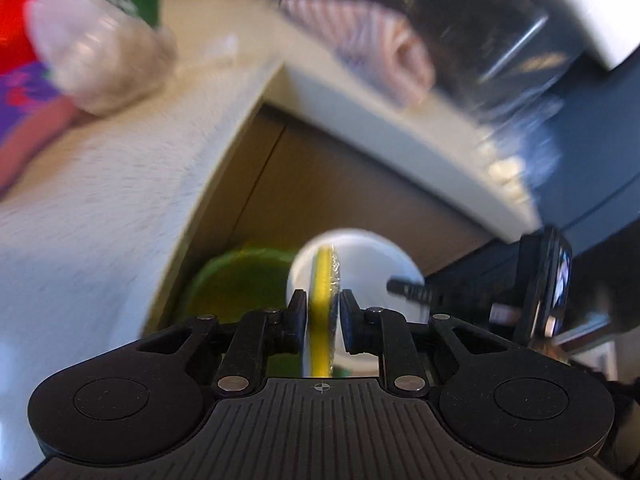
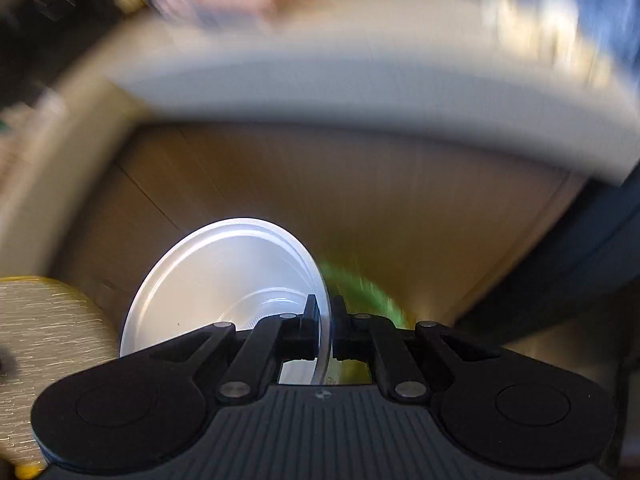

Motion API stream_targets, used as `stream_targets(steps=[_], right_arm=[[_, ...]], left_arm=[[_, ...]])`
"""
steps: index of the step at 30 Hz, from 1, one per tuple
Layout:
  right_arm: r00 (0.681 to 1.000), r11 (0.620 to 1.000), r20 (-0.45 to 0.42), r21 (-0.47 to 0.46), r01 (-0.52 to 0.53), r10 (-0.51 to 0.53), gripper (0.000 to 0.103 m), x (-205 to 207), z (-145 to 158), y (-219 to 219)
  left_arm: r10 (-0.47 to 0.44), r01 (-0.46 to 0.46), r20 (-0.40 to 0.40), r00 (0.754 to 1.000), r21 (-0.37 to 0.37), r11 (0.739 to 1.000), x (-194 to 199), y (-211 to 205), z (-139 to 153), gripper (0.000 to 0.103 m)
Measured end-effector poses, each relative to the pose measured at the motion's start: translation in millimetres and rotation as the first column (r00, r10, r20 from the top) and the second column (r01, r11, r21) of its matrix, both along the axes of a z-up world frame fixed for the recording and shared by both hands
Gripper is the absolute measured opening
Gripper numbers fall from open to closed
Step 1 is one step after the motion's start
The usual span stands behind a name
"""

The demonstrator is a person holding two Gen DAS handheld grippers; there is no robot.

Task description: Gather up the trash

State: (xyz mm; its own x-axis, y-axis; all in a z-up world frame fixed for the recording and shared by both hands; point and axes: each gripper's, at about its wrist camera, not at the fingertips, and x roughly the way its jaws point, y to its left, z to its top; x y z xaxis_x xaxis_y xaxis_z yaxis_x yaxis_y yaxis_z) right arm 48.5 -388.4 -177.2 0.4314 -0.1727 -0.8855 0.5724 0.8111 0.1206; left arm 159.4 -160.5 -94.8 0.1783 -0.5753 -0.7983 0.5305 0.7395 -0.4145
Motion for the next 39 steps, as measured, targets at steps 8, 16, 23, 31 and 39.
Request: stream_targets(steps=[8,16,23,31,39], right_arm=[[0.996,1.0,-0.086,0.03,-0.001,0.004,0.031,9,-53,-21],[0.981,0.983,0.104,-0.1,-0.155,0.165,0.031,53,42,-5],[0.802,0.882,0.368,-0.238,-0.408,0.47,0.031,104,149,91],[0.522,0.624,0.368,-0.258,-0.737,0.769,0.031,167,172,245],[0.384,0.442,0.292,-0.169,-0.881,0.876,0.031,203,145,346]], left_arm=[[0.048,-0.047,-0.03,0.998,0.015,0.999,20,-10,-7,0.021],[0.252,-0.239,0.061,0.966,-0.169,0.956,8,64,63,0.02],[0.574,-0.556,0.264,0.775,-0.146,0.818,-14,153,105,0.021],[0.764,-0.764,0.252,0.594,-0.121,0.634,-45,225,95,0.021],[0.834,-0.847,0.238,0.498,-0.075,0.527,-57,263,91,0.021]])
